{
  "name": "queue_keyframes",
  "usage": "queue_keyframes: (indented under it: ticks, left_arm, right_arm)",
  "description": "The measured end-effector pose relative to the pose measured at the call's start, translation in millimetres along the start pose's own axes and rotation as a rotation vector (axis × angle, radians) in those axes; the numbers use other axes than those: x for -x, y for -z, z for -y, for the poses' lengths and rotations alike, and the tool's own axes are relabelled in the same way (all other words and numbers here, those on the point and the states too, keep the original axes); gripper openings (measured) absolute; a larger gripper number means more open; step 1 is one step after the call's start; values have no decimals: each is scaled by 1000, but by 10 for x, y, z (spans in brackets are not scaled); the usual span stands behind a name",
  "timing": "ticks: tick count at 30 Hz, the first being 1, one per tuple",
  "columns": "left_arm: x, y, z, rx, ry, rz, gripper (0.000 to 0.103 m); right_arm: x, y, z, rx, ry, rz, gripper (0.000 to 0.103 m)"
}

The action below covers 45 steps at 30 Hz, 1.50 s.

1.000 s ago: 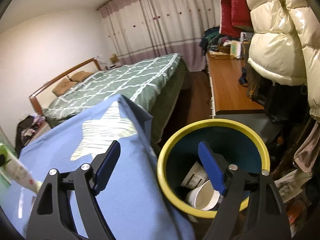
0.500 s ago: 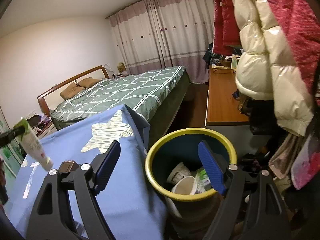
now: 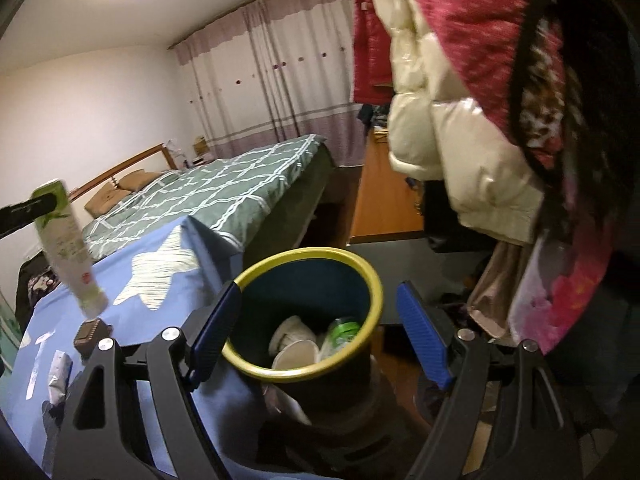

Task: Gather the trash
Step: 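Carry the white bottle over the bin and open the left gripper, then grasp the white toothpaste tube with the right gripper and lift it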

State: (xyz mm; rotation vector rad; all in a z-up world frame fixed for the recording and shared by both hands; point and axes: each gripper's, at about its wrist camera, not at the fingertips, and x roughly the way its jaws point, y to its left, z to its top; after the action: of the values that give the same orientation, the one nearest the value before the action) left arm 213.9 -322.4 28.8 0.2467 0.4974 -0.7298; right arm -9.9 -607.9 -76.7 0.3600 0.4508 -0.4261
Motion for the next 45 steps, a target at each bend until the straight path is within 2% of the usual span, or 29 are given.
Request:
queue_keyframes:
  ticks: [8,11,12,13,14,16,20,22,28,34,38,42,45]
  left_arm:
    - [-983,-180,952,-78,120,-81,55]
    - [-1355,-161,1171,-92,124,-112,55]
    - [-1456,-151,1205,-92,125,-123,58]
    - [-1523,-140,1216,-89,112,-125,71]
    - [-1587,-144,1221,-82,90,-119,75]
    - [-1617,-161,1173,-62,74,-115,77]
    - [-1342,-180,937,-29,49,-78,79]
    - [-1118,-150,752,-23,28,-52,86]
    - [-334,94,42,30,-78,11,89]
    - [403,571,-851,128,-263,44,91]
    - [819,1008,-1490,229,-412,62,92]
    - [1032,1399,-2011,304,-521,49,92]
    - [1113,1660,-2322,351,-573,39,92]
  right_arm:
    - [-6,78,374,-74,22,-15,76]
    - [-18,104,469,-92,33,-21,76]
    - [-30,116,501,-102,34,-24,76]
    - [-40,124,516,-108,35,-27,76]
    - [-59,139,536,-112,36,-35,76]
    - [-76,152,549,-115,33,-42,76]
    - [-135,172,503,-108,23,-58,76]
    - [-170,183,445,-105,9,-66,76]
    - [-196,194,168,-58,-23,-86,76]
    - [-252,203,-275,19,-67,-108,76]
    - [-367,261,-725,85,-141,-162,76]
    - [-436,316,-1213,162,-215,-195,76]
    - [-484,370,-1650,232,-285,-226,76]
